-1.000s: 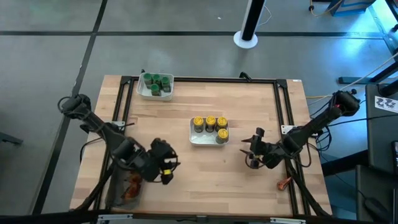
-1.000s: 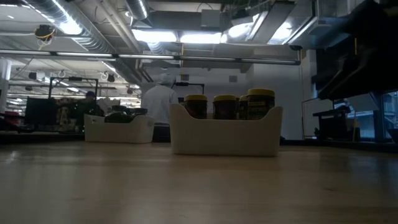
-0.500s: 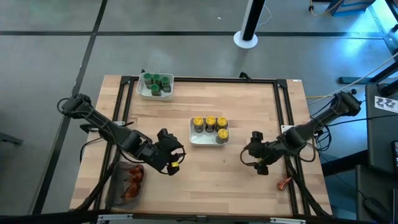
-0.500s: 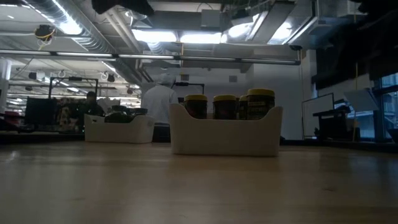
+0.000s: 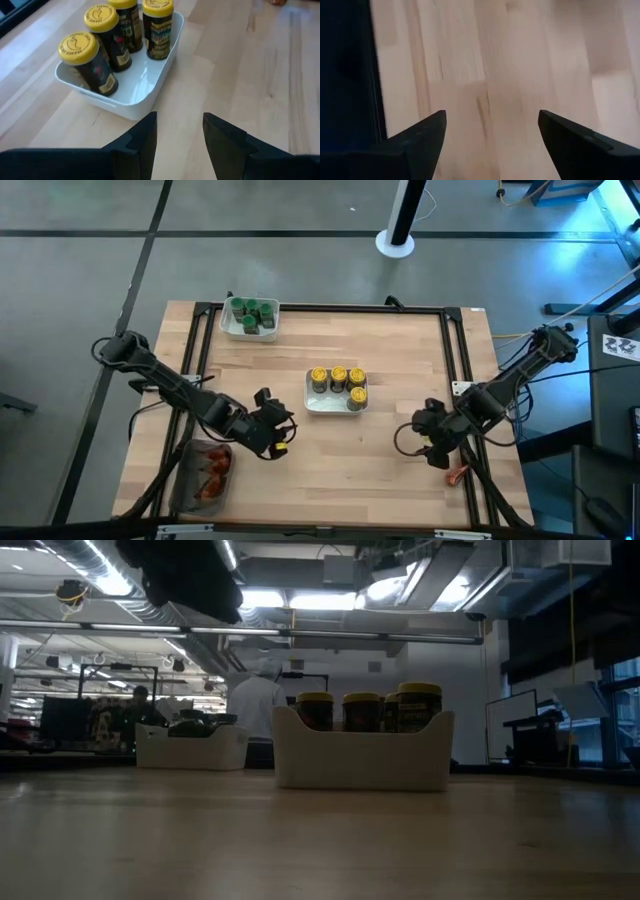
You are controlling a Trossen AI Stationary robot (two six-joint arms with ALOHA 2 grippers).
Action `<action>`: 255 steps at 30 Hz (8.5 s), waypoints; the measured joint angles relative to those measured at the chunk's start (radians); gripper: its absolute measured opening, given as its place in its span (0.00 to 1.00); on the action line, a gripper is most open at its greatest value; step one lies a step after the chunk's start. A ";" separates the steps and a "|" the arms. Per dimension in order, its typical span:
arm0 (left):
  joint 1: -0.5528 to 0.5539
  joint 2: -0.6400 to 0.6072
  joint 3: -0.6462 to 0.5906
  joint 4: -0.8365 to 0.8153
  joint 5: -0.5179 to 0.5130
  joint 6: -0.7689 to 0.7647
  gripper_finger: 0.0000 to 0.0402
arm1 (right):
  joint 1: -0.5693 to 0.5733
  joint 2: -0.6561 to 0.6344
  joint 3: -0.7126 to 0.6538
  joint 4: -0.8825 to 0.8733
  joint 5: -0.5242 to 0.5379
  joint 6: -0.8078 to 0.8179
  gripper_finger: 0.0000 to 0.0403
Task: Sort spices by type
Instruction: Put the orange seasoning pack into the black bin
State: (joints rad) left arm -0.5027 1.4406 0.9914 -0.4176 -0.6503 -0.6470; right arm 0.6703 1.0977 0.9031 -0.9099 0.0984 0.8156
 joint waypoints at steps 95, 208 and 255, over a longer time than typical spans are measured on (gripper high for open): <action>0.140 0.185 -0.037 0.454 0.029 0.356 0.36 | 0.013 0.275 -0.001 0.187 0.075 -0.186 0.01; 0.252 0.408 0.241 0.520 0.348 0.301 0.65 | 0.096 -0.015 -0.386 0.383 0.627 -0.060 0.43; 0.225 0.662 0.423 0.414 0.360 0.666 0.02 | 0.096 -0.015 -0.426 0.498 0.755 -0.169 0.43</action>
State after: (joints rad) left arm -0.2780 2.1029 1.4147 -0.0040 -0.2899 0.0188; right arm 0.7658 1.0824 0.4770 -0.4114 0.8537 0.6467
